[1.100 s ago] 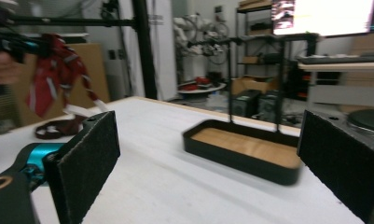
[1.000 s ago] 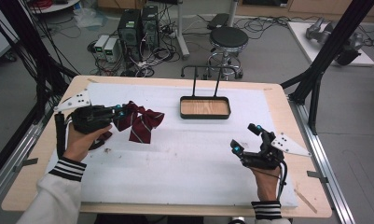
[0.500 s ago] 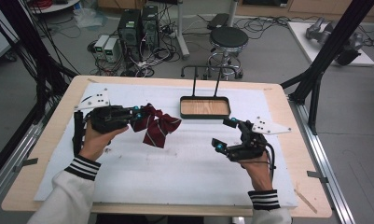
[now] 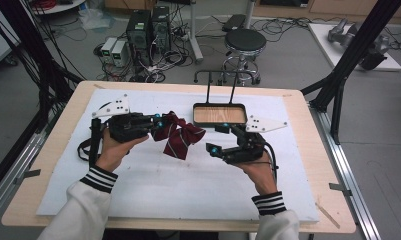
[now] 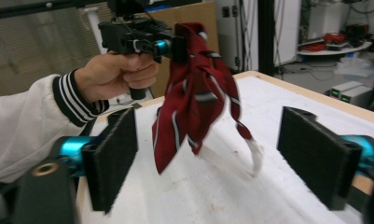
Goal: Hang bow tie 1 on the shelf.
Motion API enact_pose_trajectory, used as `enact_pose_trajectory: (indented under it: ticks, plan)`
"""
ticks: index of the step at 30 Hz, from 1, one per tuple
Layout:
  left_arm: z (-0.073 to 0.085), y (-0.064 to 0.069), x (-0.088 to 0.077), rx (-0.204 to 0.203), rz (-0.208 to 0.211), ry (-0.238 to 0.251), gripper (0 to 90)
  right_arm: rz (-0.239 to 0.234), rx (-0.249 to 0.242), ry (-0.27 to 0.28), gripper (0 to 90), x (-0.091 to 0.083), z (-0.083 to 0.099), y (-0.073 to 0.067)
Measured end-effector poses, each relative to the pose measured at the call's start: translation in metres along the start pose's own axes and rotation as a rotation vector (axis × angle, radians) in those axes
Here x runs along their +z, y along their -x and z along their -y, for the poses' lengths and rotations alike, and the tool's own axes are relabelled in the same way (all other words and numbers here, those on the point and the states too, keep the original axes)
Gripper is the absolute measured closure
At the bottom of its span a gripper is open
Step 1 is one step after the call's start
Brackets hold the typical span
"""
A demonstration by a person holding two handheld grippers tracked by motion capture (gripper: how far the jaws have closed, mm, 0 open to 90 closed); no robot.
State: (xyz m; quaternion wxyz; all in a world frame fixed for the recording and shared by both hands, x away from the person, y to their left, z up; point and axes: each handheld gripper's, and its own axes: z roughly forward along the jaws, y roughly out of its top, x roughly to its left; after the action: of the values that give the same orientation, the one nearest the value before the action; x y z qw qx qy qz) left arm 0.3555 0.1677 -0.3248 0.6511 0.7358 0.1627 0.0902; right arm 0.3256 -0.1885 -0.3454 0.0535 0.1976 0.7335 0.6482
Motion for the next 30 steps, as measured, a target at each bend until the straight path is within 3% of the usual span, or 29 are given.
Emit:
enact_pose_trajectory:
  ticks: [8,17,30]
  plan:
    - [0.000,0.004,0.006,0.007,0.015,-0.006,86.9,-0.038,0.000,-0.050,34.9,0.022,-0.001,0.001]
    - [-0.001,0.008,0.011,0.013,0.031,-0.007,86.8,-0.037,-0.022,-0.087,41.1,0.035,-0.001,-0.001]
    - [0.001,0.010,0.014,0.017,0.039,-0.018,86.9,-0.023,-0.083,-0.114,81.4,0.035,-0.001,-0.003]
